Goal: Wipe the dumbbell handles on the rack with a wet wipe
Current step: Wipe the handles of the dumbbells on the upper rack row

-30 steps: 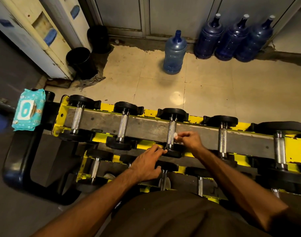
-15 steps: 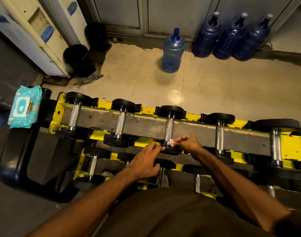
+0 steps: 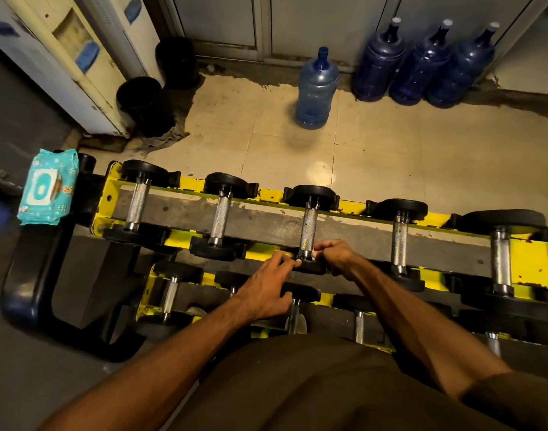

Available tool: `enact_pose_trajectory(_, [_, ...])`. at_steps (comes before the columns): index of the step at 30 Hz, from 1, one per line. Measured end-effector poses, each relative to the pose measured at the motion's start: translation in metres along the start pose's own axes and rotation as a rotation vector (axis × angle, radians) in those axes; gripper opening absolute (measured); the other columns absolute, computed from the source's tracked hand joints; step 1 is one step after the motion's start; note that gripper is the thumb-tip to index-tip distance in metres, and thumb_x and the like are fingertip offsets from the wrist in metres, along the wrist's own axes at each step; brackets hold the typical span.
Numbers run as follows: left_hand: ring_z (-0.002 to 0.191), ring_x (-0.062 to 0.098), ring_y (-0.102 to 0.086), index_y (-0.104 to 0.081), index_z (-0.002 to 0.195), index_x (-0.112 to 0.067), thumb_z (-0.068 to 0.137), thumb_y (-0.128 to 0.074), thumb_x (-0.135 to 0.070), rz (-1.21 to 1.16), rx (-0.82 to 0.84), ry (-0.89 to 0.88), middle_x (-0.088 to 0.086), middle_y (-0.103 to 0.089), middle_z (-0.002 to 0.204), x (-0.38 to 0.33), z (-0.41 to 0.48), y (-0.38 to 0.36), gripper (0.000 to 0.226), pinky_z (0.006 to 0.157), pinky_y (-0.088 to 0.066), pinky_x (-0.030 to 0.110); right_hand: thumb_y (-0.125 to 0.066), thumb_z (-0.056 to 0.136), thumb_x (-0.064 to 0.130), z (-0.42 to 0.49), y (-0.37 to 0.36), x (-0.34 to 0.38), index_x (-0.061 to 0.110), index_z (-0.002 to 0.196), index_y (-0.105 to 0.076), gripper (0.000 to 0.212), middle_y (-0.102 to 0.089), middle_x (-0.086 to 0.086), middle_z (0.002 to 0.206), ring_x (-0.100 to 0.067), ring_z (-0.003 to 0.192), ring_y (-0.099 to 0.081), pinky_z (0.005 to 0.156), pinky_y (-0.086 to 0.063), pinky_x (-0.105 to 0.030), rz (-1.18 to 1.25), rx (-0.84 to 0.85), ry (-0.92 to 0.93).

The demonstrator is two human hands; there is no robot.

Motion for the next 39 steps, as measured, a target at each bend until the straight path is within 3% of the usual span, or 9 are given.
enact_pose_trajectory(4, [0.13,0.016,-0.043,-0.034,0.153,-0.021,0.086,-0.068,-0.022,-0.018,0.013,0.026,-0.003,-0.027,0.145,0.003,-0.004,-0.001,0.076,0.102,-0.051,0.032,-0.068,0.089,0.007,-0.006,0.01,0.002,0.01,0.09,-0.076,0.008,-0.069,-0.006,0.082,-0.014,0.062,-0.056,0.041,-0.041,-0.02,-0.002,-0.088,0.078])
enact_pose_trajectory(6, [0.132,0.016,-0.042,-0.032,0.155,-0.023,0.087,-0.068,-0.022,-0.022,0.017,0.04,-0.004,-0.025,0.149,0.004,-0.005,-0.002,0.077,0.102,-0.052,0.033,-0.075,0.083,0.007,-0.009,0.013,0.007,0.012,0.081,-0.077,0.006,-0.072,-0.003,0.082,-0.016,0.072,-0.066,0.052,-0.052,-0.021,-0.028,-0.102,0.214])
enact_pose_trajectory(10, [0.138,0.018,-0.038,-0.029,0.156,-0.025,0.087,-0.067,-0.024,-0.019,0.033,0.049,-0.005,-0.02,0.153,0.003,-0.007,-0.006,0.079,0.104,-0.051,0.036,-0.078,0.081,0.013,-0.016,0.008,0.037,0.018,0.088,-0.079,0.009,-0.074,0.007,0.09,-0.007,0.082,-0.068,0.074,-0.059,-0.028,-0.443,-0.08,0.496])
enact_pose_trajectory(17, [0.143,0.02,-0.033,-0.02,0.16,-0.026,0.088,-0.068,-0.028,0.014,0.095,0.071,-0.003,-0.014,0.16,0.003,-0.011,-0.005,0.086,0.112,-0.044,0.039,-0.073,0.087,0.037,-0.028,-0.013,0.085,0.028,0.1,-0.077,0.017,-0.072,0.01,0.098,-0.004,0.078,-0.057,0.054,-0.034,-0.018,-1.005,0.012,0.763])
enact_pose_trajectory(20, [0.146,0.022,-0.029,-0.017,0.161,-0.028,0.088,-0.068,-0.028,0.031,0.119,0.068,-0.003,-0.012,0.162,-0.002,-0.011,-0.005,0.088,0.114,-0.042,0.042,-0.065,0.092,0.037,-0.027,-0.036,0.1,0.024,0.107,-0.074,0.021,-0.07,0.004,0.097,-0.008,0.081,-0.058,0.055,-0.039,-0.019,-1.261,0.037,0.757])
enact_pose_trajectory(24, [0.139,0.024,-0.038,-0.025,0.158,-0.026,0.085,-0.068,-0.028,0.044,0.097,0.046,0.0,-0.02,0.157,-0.003,-0.013,-0.006,0.084,0.107,-0.048,0.041,-0.058,0.096,0.029,-0.009,-0.06,0.104,0.016,0.104,-0.07,0.019,-0.062,0.001,0.084,-0.016,0.084,-0.062,0.069,-0.049,-0.029,-1.517,0.208,0.517])
enact_pose_trajectory(28, [0.136,0.023,-0.039,-0.025,0.157,-0.028,0.085,-0.068,-0.028,0.048,0.085,0.047,-0.001,-0.021,0.155,0.001,-0.015,-0.006,0.084,0.106,-0.049,0.041,-0.057,0.096,0.026,-0.006,-0.07,0.107,0.012,0.109,-0.067,0.021,-0.06,-0.001,0.09,-0.02,0.089,-0.06,0.079,-0.051,-0.034,-1.622,0.301,0.43])
enact_pose_trajectory(35, [0.145,0.02,-0.028,-0.018,0.161,-0.032,0.088,-0.065,-0.027,0.046,0.099,0.032,-0.004,-0.014,0.162,0.001,-0.015,-0.006,0.086,0.115,-0.04,0.041,-0.065,0.093,0.029,-0.031,-0.044,0.103,0.027,0.109,-0.072,0.018,-0.07,0.003,0.098,-0.017,0.091,-0.066,0.067,-0.05,-0.028,-1.46,0.124,0.829])
enact_pose_trajectory(39, [0.149,0.018,-0.02,-0.018,0.161,-0.034,0.089,-0.064,-0.025,0.04,0.104,0.038,-0.003,-0.013,0.164,0.001,-0.013,-0.003,0.086,0.119,-0.035,0.041,-0.061,0.094,0.037,-0.034,-0.022,0.086,0.028,0.11,-0.069,0.02,-0.068,0.003,0.107,-0.016,0.095,-0.064,0.065,-0.044,-0.026,-1.395,0.047,0.888])
Point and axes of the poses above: each hand's wrist, its own z-axis towards the middle knuckle, its own y-axis out of the back of the hand, x = y × z, the point moved 6 cm from there along z, towards the middle knuckle
